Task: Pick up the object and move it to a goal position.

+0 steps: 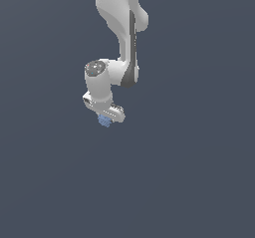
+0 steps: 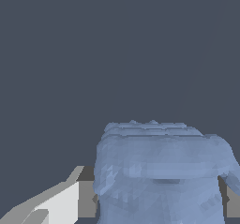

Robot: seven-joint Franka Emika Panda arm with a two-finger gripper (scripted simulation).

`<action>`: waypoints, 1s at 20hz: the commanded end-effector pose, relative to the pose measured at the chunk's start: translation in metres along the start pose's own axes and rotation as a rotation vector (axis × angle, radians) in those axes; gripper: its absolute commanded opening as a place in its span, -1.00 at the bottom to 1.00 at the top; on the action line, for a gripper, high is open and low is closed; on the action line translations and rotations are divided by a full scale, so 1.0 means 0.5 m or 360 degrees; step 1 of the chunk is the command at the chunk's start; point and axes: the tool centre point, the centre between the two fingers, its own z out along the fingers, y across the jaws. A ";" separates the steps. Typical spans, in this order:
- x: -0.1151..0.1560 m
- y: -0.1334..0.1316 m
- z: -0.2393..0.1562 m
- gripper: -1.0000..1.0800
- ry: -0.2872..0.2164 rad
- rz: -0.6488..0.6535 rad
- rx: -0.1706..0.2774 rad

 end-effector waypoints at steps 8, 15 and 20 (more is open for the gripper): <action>0.135 0.111 -0.084 -1.00 0.0000 0.0000 0.0000; 0.191 0.152 -0.116 -1.00 0.0000 0.0000 -0.0001; 0.208 0.163 -0.125 -1.00 0.0000 0.0000 -0.0001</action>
